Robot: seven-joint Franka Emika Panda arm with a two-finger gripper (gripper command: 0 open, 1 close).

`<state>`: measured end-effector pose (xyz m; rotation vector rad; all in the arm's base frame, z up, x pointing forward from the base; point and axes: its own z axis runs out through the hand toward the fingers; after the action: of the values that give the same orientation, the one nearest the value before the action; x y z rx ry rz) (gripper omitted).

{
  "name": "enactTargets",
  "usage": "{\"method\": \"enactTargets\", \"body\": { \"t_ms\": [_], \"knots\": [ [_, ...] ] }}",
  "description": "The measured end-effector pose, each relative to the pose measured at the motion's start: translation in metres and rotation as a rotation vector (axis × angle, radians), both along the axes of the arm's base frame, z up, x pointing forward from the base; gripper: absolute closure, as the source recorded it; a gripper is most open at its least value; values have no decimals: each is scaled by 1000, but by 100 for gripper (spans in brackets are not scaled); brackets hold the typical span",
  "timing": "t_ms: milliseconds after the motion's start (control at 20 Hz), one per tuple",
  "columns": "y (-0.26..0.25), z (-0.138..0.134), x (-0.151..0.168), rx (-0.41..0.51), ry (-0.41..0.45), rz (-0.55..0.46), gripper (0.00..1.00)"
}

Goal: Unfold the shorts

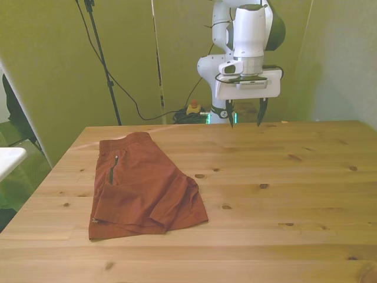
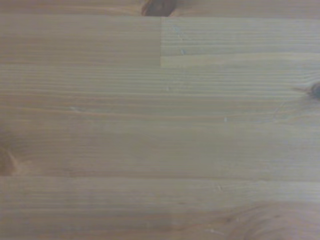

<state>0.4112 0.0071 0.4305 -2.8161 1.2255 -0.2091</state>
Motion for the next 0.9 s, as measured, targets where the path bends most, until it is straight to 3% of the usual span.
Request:
{"method": "enactTargets", "body": {
  "t_ms": [150,350,600,900],
  "knots": [
    [-3,1,1,-2,3,5,0],
    [-29,23,22,-15,-44,-37,0],
    [-100,48,51,-35,-122,-155,0],
    [-193,48,81,-51,-193,-302,0]
  ]
}}
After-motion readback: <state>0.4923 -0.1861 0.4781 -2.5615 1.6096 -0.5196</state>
